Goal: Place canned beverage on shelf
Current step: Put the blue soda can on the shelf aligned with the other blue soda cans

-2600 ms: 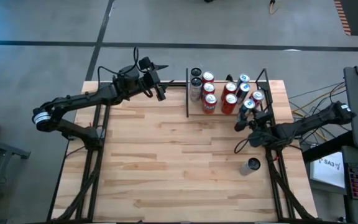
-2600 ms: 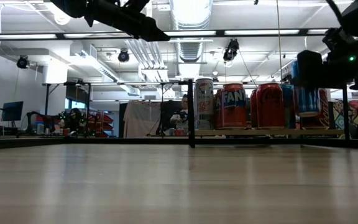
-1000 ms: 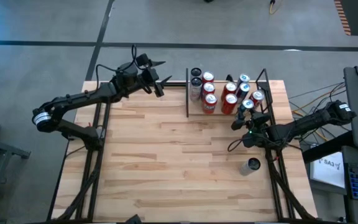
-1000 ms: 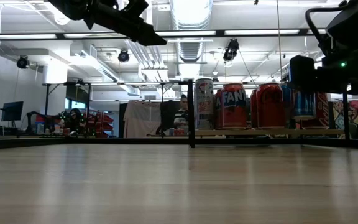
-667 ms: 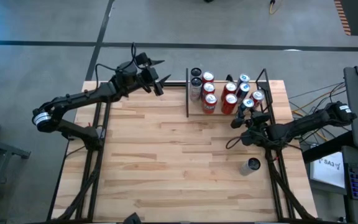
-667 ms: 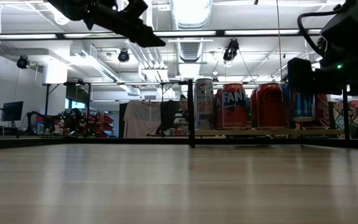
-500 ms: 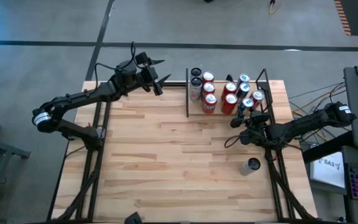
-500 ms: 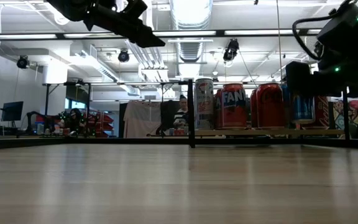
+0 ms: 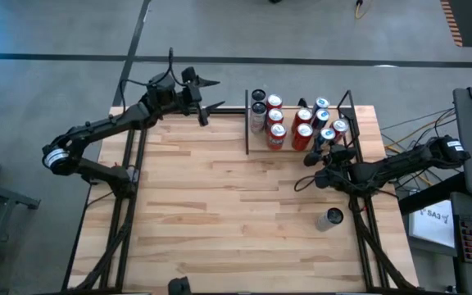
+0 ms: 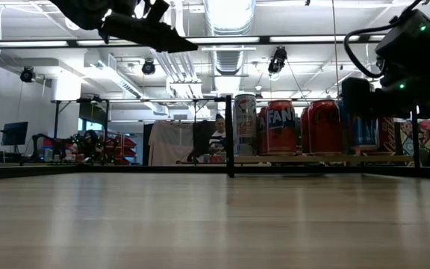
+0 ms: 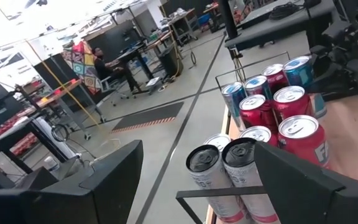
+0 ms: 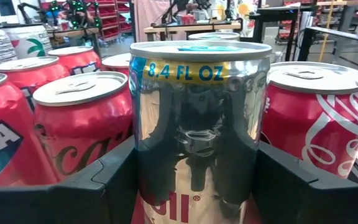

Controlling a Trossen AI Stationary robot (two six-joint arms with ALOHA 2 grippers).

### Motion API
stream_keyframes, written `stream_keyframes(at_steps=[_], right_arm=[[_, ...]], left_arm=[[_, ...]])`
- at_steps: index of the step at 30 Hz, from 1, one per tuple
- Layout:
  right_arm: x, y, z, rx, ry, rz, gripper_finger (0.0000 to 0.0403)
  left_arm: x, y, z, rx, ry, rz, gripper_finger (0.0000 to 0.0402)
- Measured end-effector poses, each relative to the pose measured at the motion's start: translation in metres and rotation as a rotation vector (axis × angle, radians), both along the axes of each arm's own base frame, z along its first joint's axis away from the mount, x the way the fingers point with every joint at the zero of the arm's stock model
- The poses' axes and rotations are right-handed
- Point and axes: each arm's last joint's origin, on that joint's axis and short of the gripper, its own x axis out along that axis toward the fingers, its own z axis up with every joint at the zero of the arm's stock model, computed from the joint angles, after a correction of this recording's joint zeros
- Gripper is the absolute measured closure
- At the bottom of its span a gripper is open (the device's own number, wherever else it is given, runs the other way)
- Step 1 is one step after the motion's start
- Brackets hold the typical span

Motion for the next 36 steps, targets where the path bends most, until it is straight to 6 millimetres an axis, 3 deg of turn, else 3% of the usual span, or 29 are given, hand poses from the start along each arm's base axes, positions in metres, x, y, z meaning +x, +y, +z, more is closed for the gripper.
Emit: stream_keyframes(at_steps=[36], right_arm=[[0.0056,-0.0059,-0.0069,0.012,0.019,-0.034,0.0165]], left_arm=[[0.0000,0.0000,0.0002,-0.005,-0.004,0.002,0.0109]])
